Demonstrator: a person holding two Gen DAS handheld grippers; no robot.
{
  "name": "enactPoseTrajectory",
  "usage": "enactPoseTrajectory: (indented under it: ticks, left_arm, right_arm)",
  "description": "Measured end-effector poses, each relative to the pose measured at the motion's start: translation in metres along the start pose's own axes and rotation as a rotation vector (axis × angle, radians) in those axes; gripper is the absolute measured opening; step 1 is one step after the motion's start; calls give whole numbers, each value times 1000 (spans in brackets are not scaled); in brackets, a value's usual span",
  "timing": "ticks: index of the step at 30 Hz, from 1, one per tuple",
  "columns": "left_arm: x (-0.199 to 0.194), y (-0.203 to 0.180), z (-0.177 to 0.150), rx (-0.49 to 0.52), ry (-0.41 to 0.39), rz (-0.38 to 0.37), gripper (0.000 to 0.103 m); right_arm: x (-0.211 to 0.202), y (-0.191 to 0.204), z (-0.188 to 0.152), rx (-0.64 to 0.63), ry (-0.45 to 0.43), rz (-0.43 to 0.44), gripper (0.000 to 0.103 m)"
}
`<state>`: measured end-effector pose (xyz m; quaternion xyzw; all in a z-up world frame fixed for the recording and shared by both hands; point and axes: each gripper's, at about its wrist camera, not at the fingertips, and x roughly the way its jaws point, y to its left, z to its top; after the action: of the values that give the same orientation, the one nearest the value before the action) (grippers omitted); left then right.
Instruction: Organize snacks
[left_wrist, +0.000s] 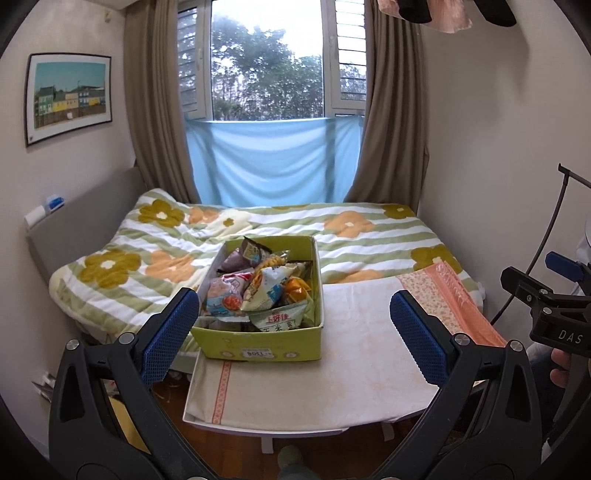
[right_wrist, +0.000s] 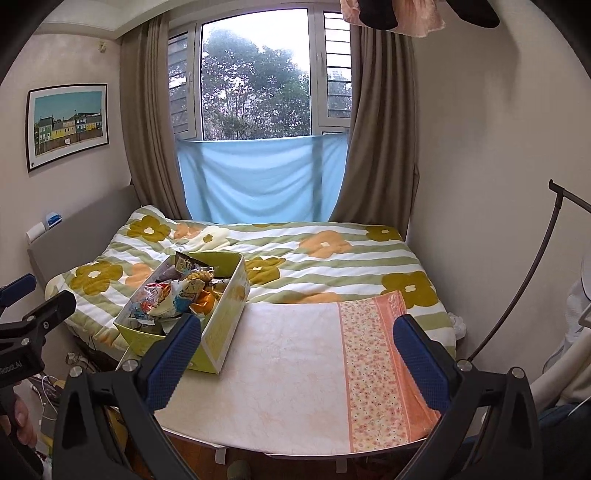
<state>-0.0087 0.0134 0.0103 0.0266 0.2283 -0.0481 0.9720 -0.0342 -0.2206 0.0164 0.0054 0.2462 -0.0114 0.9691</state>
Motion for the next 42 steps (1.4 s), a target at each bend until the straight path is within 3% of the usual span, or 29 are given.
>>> enactPoseTrajectory:
  ticks: [42]
  left_arm:
    - [15,-9,7,6,10,-28,103]
  right_arm:
    - [14,-8,4,37,19,-16,103]
